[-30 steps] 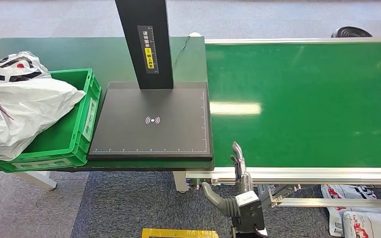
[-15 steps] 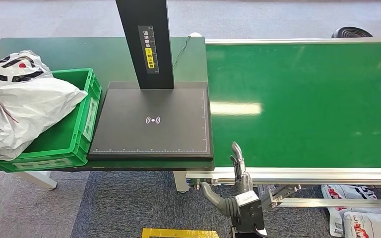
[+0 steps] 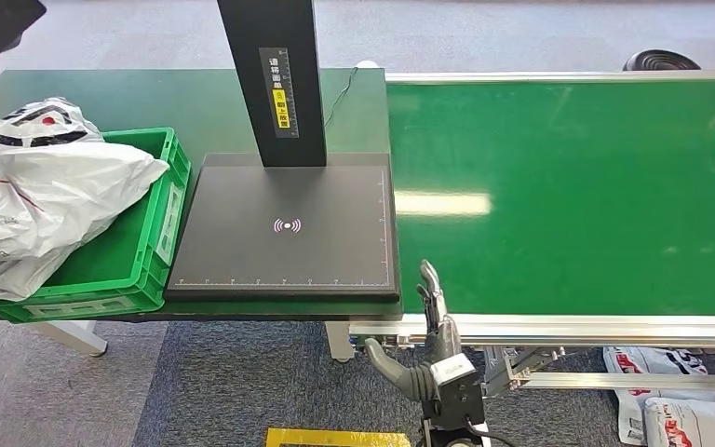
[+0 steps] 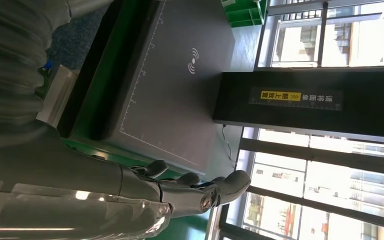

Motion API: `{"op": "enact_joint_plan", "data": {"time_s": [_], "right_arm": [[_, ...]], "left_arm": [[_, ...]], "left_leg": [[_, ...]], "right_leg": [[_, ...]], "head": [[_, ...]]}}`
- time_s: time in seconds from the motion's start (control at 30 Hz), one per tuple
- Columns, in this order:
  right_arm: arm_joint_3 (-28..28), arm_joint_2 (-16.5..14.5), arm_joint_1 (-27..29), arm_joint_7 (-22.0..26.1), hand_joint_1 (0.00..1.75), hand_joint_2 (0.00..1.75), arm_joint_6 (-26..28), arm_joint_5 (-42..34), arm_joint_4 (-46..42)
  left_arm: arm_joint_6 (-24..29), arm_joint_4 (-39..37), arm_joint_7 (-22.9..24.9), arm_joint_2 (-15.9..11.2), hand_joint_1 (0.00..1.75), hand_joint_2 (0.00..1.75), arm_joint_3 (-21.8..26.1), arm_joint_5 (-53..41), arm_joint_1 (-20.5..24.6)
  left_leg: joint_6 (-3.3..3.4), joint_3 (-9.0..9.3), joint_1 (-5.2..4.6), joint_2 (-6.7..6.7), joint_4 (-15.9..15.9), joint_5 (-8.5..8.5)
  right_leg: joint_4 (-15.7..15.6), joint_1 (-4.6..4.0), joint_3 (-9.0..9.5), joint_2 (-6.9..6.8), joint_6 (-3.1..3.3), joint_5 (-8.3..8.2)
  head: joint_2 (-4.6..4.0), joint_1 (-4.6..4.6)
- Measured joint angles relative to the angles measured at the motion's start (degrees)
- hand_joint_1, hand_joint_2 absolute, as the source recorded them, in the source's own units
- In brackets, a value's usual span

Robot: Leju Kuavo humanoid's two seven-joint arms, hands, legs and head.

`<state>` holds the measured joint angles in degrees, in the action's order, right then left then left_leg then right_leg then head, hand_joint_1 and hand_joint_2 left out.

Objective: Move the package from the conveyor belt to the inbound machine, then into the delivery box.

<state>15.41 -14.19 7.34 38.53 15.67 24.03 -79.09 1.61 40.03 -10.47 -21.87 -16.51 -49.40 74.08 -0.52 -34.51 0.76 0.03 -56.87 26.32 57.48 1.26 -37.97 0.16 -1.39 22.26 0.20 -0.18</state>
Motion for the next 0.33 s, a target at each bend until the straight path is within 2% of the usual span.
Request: {"op": "enact_joint_plan", "data": {"time_s": [0.2,0.33], "right_arm": [[0.14,-0.38,-0.54,0.14,0.0,1.75,-0.07,-0.46,0.6],[-0.03,-0.76,-0.69,-0.02,0.0,1.75,-0.11,-0.12,0.61]], "left_arm": [[-1.61,0.05,0.24,4.56,0.0,1.75,-3.54,-0.36,3.32],[0.49,0.6,0.3,7.19,0.0,1.75,-4.26,1.31,3.85]], "left_leg": [[-0.01,0.01,0.01,0.01,0.01,0.0],[-0.01,0.01,0.0,0.03,0.01,0.0]], "right_leg": [[0.0,-0.01,-0.02,0.02,0.01,0.0],[0.0,0.0,0.0,0.03,0.01,0.0]], "head": [[0.0,0.0],[0.0,-0.02]]}}
